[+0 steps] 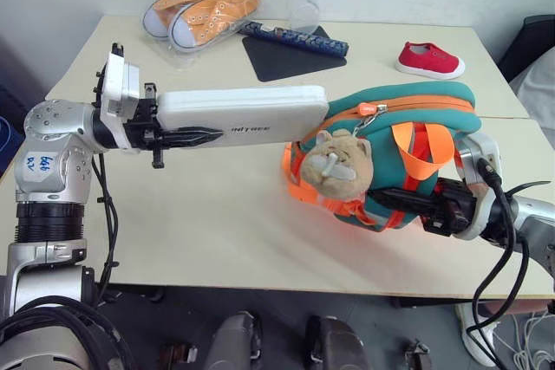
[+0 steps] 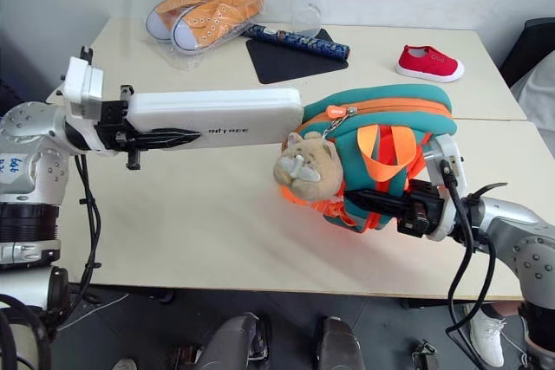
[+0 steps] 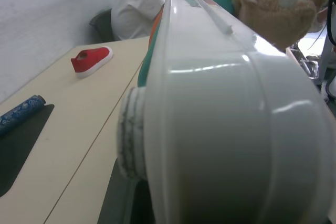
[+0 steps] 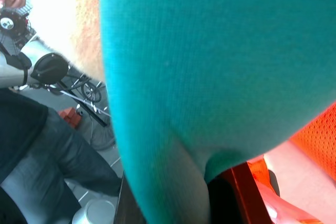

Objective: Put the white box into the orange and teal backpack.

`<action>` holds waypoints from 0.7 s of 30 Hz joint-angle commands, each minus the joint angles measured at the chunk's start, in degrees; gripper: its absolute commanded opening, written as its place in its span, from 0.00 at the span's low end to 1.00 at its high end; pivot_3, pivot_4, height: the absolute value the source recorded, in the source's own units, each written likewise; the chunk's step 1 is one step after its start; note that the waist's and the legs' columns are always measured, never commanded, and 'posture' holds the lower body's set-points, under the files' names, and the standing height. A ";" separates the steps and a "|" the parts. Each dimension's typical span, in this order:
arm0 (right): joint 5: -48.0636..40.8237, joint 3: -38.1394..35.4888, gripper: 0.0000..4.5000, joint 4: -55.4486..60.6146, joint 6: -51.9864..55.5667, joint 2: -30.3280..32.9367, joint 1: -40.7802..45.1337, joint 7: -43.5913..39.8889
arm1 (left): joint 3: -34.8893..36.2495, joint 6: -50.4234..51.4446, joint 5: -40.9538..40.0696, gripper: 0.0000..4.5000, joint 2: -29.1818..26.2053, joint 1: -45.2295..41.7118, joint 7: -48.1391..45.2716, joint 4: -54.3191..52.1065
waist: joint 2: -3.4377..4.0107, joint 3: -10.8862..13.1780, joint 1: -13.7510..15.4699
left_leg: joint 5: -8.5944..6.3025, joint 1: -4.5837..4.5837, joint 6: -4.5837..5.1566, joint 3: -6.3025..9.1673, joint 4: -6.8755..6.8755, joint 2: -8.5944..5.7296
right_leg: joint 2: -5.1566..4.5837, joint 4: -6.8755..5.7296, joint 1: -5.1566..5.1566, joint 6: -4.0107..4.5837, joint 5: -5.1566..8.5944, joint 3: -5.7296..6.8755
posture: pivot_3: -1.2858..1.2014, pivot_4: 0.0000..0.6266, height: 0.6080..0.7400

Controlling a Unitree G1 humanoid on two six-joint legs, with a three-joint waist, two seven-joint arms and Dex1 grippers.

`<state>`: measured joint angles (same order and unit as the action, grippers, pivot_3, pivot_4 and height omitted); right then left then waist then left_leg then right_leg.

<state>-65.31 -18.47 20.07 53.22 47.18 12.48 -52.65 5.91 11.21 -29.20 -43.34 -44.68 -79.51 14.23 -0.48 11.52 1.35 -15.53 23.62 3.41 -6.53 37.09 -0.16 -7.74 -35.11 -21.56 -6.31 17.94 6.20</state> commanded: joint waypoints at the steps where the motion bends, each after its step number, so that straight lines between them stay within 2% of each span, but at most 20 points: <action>1: -0.65 -1.49 0.01 1.07 -1.37 -0.22 0.45 -0.17 | -0.51 -1.16 0.29 0.26 0.89 -1.59 -0.50 -1.12 | 0.00 0.00 0.04 | 0.00 0.01 0.00 0.00 0.01 0.00 | 0.00 -0.01 0.00 0.00 0.00 0.01 | 0.52 0.24 1.00; 10: 0.21 0.38 0.01 0.27 -1.82 -0.49 1.53 -1.42 | -9.59 -10.72 10.21 0.26 9.64 -9.29 -0.17 4.90 | -0.01 0.01 0.16 | 0.00 0.06 0.09 0.00 0.12 -0.05 | -0.01 -0.02 0.02 -0.08 -0.05 0.02 | 0.52 0.24 1.00; 14: 0.41 1.23 0.01 0.18 -1.63 -0.62 2.12 -2.27 | -14.71 -13.06 17.41 0.26 15.15 -15.38 4.37 10.32 | -0.03 0.01 0.19 | 0.01 0.09 0.13 -0.02 0.17 -0.05 | 0.04 -0.23 0.01 -0.10 -0.06 0.05 | 0.52 0.24 1.00; 18: 0.90 2.07 0.01 0.14 -1.86 -0.65 2.71 -2.88 | -18.17 -7.61 21.07 0.26 24.05 -23.14 10.06 17.74 | -0.06 0.03 0.28 | 0.02 0.24 0.23 0.04 0.36 -0.05 | 0.07 -0.33 -0.02 -0.11 -0.06 0.14 | 0.52 0.24 1.00; 21: 1.41 2.50 0.01 0.24 -2.30 -1.04 2.90 -2.91 | -20.16 -7.42 23.77 0.26 29.53 -25.47 12.72 22.94 | -0.06 0.03 0.19 | -0.02 0.52 0.33 0.13 0.64 -0.05 | 0.07 -0.37 -0.15 -0.16 -0.09 0.22 | 0.52 0.24 1.00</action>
<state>-63.88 -15.93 19.54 51.79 46.53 14.99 -54.89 -13.37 3.61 -6.18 -15.04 -68.87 -67.94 36.37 -0.54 11.55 1.54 -15.57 24.16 3.77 -6.40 37.77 -0.21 -7.68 -35.49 -21.72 -6.47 17.86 6.46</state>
